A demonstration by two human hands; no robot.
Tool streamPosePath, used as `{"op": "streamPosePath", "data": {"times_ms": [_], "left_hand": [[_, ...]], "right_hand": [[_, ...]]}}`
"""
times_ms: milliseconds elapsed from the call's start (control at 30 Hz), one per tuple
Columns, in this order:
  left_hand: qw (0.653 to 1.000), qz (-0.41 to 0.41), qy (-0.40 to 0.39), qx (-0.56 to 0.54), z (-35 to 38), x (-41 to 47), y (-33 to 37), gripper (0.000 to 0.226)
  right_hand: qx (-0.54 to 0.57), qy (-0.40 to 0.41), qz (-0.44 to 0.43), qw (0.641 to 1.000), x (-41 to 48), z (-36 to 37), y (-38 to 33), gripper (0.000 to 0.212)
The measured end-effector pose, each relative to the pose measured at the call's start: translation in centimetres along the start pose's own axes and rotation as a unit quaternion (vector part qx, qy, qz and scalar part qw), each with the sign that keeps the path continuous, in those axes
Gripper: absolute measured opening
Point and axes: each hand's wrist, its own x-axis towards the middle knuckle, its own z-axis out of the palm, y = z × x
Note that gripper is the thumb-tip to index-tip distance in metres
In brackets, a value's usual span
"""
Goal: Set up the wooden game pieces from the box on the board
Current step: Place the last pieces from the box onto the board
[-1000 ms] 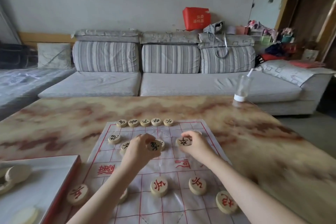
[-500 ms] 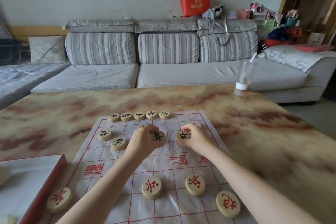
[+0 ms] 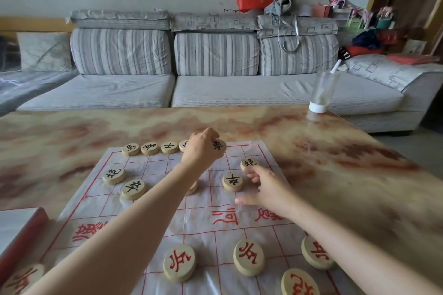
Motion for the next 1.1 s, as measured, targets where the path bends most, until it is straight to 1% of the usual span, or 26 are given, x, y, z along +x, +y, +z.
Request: {"op": "streamPosePath", "data": {"times_ms": [67,167,267,333,467,600,733,800,900,1100], "left_hand": [[1.0,-0.003,0.002,0.017,0.9,1.5,0.0,0.035],[0.998,0.007,-0.037,0.055,2.3,3.5,-0.3,0.04],[0.994,0.025,-0.054,0.087,3.6,4.7,-0.6,0.04],[0.991,0.041,-0.056,0.111,4.3,5.1,-1.0,0.038],[0.991,0.035,-0.037,0.125,5.0,5.8,-1.7,0.035],[0.985,0.045,-0.068,0.154,5.3,6.1,-2.3,0.041],[0.986,0.05,-0.07,0.144,5.1,6.0,-2.4,0.05],[0.988,0.041,-0.058,0.14,4.6,5.7,-2.2,0.052],[0.994,0.031,-0.024,0.101,3.3,4.9,-2.1,0.042],[0.999,0.01,-0.021,0.038,-0.7,1.7,-2.7,0.029]], "right_hand": [[-0.002,-0.004,-0.006,1.0,-0.1,0.2,0.4,0.078],[-0.02,-0.002,-0.029,0.999,0.1,0.3,0.6,0.075],[-0.017,0.0,-0.035,0.999,0.2,0.5,0.9,0.073],[-0.013,-0.002,-0.04,0.999,0.2,0.7,1.1,0.073],[-0.028,-0.001,-0.045,0.999,0.1,0.7,1.2,0.071],[-0.036,0.007,-0.052,0.998,0.1,0.8,1.3,0.072],[-0.041,0.01,-0.05,0.998,0.1,0.8,1.2,0.073],[-0.049,0.011,-0.048,0.998,0.0,0.9,1.1,0.072],[-0.054,0.015,-0.053,0.997,-0.2,0.7,0.5,0.069],[-0.113,0.065,-0.08,0.988,-0.2,0.0,-2.1,0.058]]}}
